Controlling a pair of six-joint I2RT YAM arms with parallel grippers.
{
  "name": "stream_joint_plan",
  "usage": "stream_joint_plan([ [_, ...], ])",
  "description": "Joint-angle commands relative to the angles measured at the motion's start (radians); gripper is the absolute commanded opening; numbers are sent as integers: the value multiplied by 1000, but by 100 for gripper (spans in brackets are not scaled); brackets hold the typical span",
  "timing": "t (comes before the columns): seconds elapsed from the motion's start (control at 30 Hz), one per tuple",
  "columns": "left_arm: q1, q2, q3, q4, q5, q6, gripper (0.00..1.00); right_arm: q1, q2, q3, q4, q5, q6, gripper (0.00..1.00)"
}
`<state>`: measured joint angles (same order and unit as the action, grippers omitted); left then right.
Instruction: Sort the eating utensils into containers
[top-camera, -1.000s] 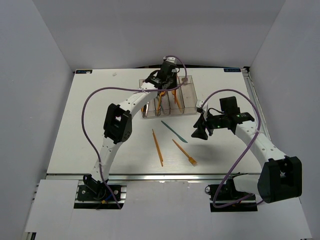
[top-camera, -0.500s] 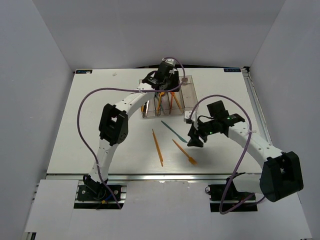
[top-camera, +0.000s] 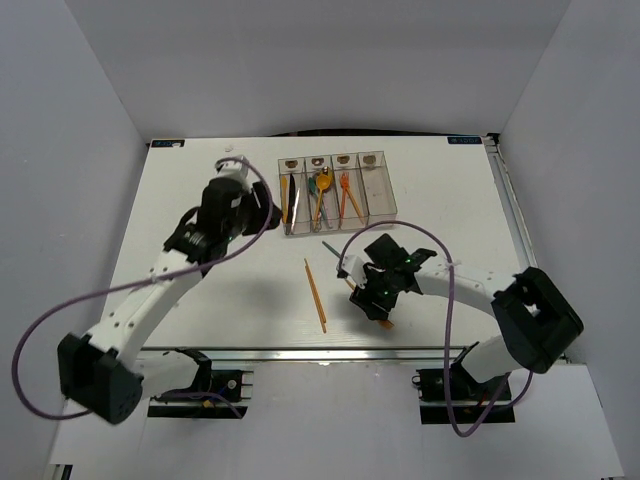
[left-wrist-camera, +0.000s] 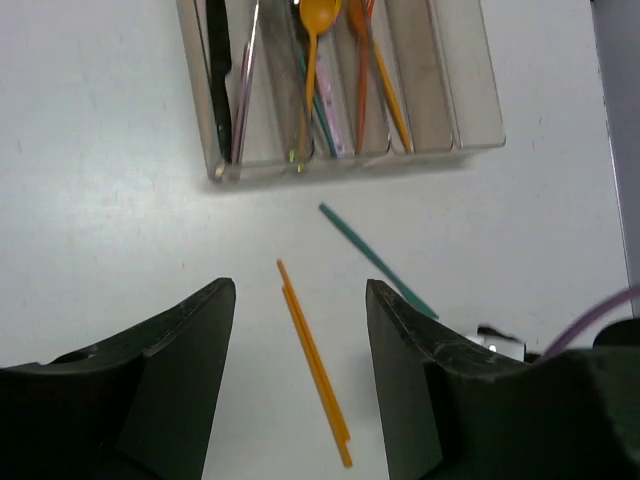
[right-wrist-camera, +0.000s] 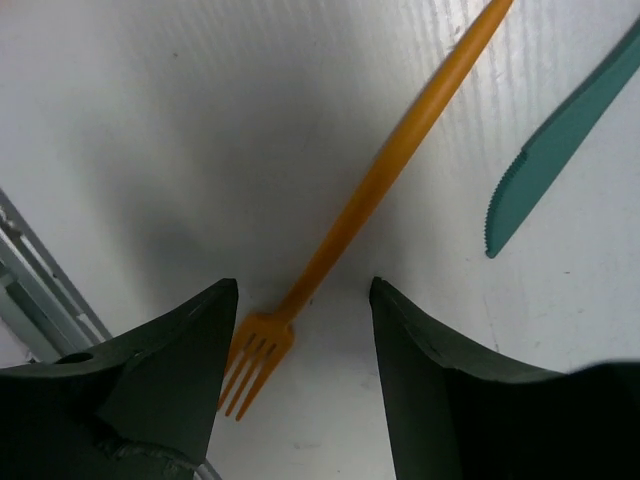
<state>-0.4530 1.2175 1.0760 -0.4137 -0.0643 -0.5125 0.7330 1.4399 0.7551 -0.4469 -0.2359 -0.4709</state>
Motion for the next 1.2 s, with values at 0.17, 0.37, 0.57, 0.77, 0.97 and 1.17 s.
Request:
stream_joint_plan([
  [0.17,-9,-350,-338,-36,-51,-214,66,43,94,30,43,181,152,56],
  [0.37,-9,-469,-416,-100,-80,-267,66,60,149,43,30,214,152,14],
  [0.57,-9,-495,-432,-111,-89,-274,66,63,119,41,-1,187,86,0],
  [0.77,-9,-492,-432,-111,-85,-273,66,60,-16,98,-117,58,-203,0],
  [0.97,-9,-526,-442,-123,-86,-282,66,13,-133,211,-272,29,-1030,0],
  [1.17,-9,-588,-450,-163,-94,-297,66,-124,-32,343,-329,107,-1602,0],
])
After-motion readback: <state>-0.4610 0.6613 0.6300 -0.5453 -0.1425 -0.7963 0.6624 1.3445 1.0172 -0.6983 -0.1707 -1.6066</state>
